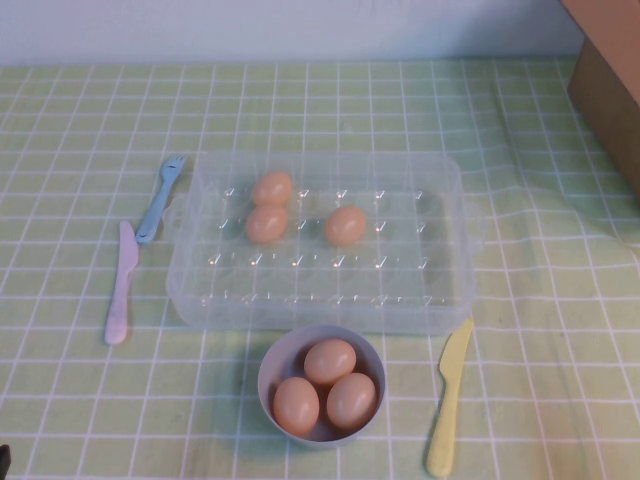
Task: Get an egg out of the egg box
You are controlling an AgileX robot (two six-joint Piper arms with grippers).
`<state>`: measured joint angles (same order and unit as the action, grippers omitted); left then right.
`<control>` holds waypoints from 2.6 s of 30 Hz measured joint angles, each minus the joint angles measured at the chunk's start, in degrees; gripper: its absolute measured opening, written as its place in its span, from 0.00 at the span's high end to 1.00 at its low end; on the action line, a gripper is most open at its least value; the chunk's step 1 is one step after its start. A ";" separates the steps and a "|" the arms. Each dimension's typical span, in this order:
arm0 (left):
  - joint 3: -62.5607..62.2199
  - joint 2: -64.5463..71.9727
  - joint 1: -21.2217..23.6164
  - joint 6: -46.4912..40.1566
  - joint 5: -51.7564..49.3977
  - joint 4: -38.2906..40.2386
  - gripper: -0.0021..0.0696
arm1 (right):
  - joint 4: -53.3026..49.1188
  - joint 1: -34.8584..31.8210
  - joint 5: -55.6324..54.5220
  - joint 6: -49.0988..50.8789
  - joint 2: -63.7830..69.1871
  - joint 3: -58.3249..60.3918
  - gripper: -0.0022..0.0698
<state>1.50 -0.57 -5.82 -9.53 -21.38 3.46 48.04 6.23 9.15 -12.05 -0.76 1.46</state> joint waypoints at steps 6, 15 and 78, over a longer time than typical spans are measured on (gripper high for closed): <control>0.00 0.00 0.00 0.00 0.00 0.00 0.98 | 5.50 0.00 -3.66 -0.11 0.00 0.00 0.99; 0.00 0.00 0.00 0.00 0.00 0.00 0.98 | 7.78 0.00 10.89 0.00 9.92 -9.46 0.99; 0.00 0.00 0.00 0.00 0.00 0.00 0.98 | -27.32 22.97 31.93 -38.97 127.75 -106.44 0.15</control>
<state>1.50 -0.57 -5.82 -9.53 -21.38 3.46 20.72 29.20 41.08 -51.02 126.99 -104.97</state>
